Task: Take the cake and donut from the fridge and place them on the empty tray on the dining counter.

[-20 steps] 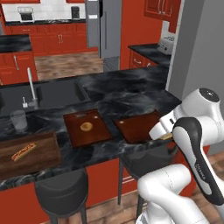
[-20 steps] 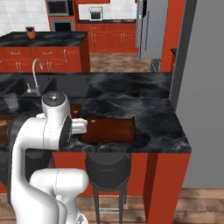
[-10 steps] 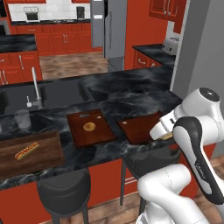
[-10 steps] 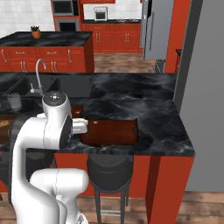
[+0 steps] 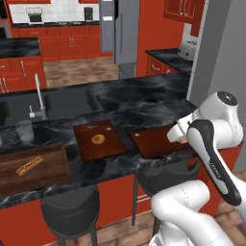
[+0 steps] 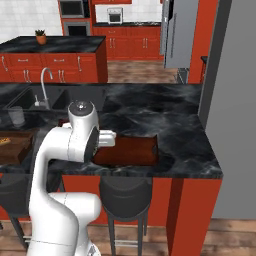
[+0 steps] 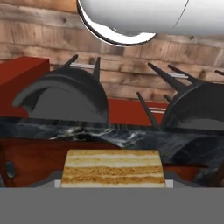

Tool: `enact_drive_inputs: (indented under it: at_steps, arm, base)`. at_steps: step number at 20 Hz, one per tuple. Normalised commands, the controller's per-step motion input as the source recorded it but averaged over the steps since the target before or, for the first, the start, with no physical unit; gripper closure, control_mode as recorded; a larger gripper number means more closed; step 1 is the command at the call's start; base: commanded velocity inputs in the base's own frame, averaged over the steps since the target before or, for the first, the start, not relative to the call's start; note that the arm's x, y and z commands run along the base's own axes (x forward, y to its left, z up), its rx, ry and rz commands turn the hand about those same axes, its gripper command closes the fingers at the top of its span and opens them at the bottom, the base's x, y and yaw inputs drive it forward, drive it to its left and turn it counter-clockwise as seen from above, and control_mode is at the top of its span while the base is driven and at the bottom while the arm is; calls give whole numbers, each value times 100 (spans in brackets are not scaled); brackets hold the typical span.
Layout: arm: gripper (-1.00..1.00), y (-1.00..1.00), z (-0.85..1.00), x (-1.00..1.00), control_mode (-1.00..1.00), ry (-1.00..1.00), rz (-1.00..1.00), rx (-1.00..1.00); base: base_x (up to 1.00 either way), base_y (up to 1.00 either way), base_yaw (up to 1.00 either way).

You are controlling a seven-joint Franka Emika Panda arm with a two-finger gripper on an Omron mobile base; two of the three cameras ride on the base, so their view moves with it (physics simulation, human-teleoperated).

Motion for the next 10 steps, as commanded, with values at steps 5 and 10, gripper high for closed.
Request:
enact_drive_inputs:
  at_steps: [5,10]
  arm:
    - [100,-2,-39,86,-100,0,1,0]
    - [100,0,-51,76,-100,1,3,0]
  base:
    - [0,0,0]
    - [0,0,0]
